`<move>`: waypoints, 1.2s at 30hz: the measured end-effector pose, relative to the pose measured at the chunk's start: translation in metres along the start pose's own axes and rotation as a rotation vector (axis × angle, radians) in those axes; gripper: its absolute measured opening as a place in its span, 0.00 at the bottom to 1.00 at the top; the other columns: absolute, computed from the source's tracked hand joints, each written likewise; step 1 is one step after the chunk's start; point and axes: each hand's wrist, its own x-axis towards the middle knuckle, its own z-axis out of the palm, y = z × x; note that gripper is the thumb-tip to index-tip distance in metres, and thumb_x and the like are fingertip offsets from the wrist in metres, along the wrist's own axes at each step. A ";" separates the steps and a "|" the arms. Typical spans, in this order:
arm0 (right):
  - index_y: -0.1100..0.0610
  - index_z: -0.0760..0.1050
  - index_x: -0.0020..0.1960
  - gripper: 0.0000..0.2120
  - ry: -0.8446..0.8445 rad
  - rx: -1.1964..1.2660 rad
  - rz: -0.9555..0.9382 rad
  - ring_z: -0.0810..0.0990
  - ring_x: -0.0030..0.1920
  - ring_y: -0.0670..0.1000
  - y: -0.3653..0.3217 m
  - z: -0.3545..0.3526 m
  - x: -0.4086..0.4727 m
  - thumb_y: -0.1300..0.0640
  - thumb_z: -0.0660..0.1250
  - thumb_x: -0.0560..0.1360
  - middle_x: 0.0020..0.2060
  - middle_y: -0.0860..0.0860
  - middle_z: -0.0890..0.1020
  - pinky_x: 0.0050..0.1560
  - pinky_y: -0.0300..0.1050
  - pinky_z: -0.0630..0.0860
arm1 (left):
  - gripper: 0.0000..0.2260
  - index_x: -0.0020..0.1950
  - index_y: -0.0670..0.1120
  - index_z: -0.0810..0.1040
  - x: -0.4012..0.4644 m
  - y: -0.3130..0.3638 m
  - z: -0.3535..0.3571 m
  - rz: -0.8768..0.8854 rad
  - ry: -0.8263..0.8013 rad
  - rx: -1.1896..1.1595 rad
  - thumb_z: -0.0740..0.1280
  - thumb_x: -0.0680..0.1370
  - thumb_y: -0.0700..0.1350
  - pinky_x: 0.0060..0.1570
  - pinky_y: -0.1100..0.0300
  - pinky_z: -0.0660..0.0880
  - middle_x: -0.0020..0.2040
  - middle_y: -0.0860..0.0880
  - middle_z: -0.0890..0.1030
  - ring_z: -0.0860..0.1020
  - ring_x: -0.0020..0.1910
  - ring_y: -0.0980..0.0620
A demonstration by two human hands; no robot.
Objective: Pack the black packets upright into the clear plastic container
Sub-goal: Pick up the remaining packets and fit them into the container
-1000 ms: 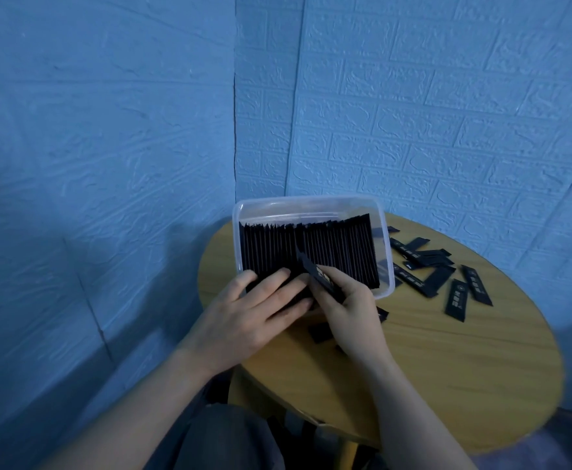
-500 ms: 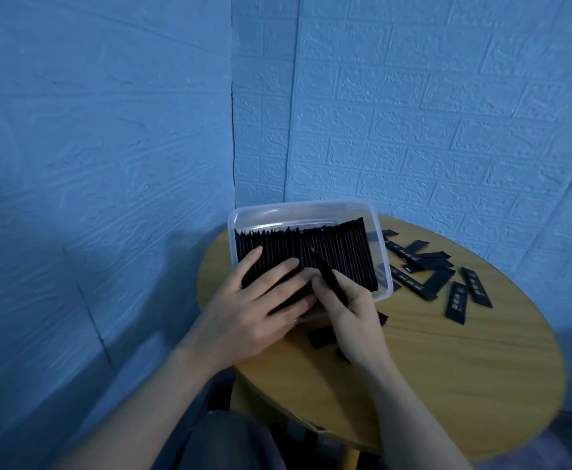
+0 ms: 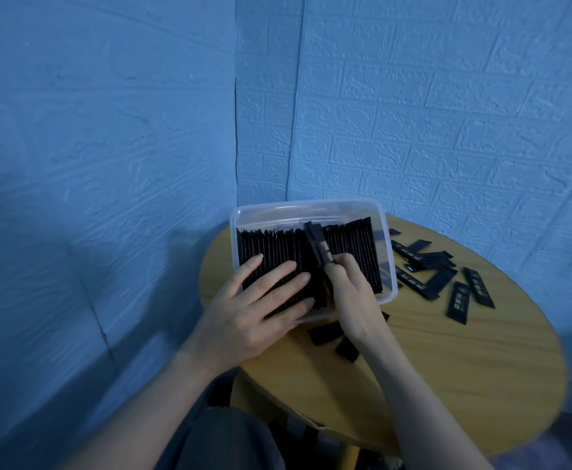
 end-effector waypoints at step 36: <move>0.47 0.72 0.66 0.20 0.150 -0.023 -0.327 0.77 0.57 0.39 0.019 0.007 -0.014 0.66 0.63 0.78 0.55 0.42 0.79 0.57 0.36 0.74 | 0.13 0.65 0.48 0.80 -0.006 0.001 0.003 -0.029 -0.034 -0.019 0.66 0.82 0.47 0.70 0.43 0.65 0.70 0.47 0.74 0.70 0.72 0.45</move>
